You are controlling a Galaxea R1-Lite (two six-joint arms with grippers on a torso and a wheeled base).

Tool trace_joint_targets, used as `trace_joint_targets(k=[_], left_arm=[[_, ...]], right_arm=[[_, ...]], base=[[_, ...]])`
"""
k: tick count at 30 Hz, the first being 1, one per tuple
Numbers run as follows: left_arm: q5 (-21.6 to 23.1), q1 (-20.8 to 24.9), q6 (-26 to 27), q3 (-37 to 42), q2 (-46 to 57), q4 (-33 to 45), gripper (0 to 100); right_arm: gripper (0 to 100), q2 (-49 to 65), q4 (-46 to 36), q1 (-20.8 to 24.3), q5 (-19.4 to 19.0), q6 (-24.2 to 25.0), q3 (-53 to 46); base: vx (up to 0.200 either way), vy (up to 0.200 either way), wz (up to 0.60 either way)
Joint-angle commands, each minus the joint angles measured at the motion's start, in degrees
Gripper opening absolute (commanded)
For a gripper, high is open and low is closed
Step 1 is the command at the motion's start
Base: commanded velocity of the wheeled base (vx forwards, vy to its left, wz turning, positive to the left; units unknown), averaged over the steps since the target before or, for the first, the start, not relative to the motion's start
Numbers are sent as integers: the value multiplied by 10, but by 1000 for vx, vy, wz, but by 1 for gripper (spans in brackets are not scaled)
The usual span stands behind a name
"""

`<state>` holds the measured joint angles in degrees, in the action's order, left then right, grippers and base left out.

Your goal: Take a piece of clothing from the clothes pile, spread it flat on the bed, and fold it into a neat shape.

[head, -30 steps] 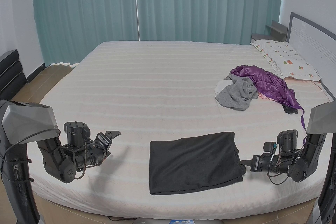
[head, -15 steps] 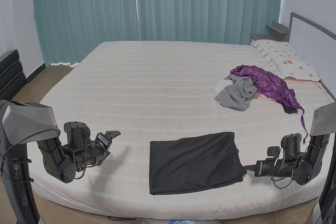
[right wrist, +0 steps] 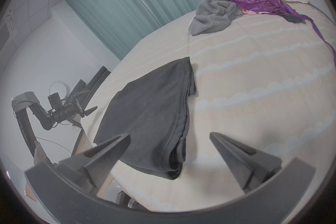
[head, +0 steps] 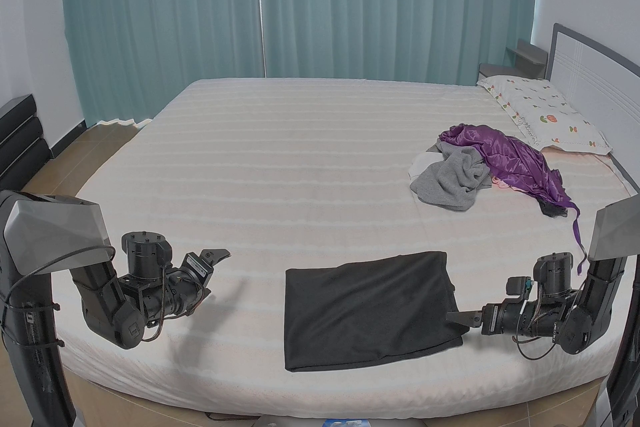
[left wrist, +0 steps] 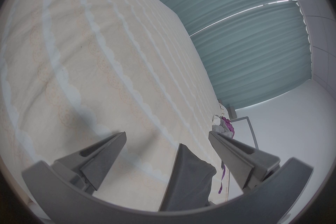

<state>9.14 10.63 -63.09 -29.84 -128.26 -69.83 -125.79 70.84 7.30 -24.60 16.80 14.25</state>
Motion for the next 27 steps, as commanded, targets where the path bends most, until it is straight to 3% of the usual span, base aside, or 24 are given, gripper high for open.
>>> trace_joint_targets(k=[1, 4, 5, 27], left_arm=[[0, 0, 0, 0, -1, 0, 100], [0, 0, 0, 0, -1, 0, 100], [0, 0, 0, 0, -1, 0, 100], [0, 0, 0, 0, -1, 0, 100]], right_arm=[[100, -16, 0, 10, 2, 0, 5], [100, -28, -1, 9, 6, 0, 8], [0, -30, 0, 7, 7, 0, 8], [0, 0, 2, -8, 8, 0, -40]], base=[[0, 0, 0], [0, 0, 0], [0, 0, 0], [0, 0, 0]])
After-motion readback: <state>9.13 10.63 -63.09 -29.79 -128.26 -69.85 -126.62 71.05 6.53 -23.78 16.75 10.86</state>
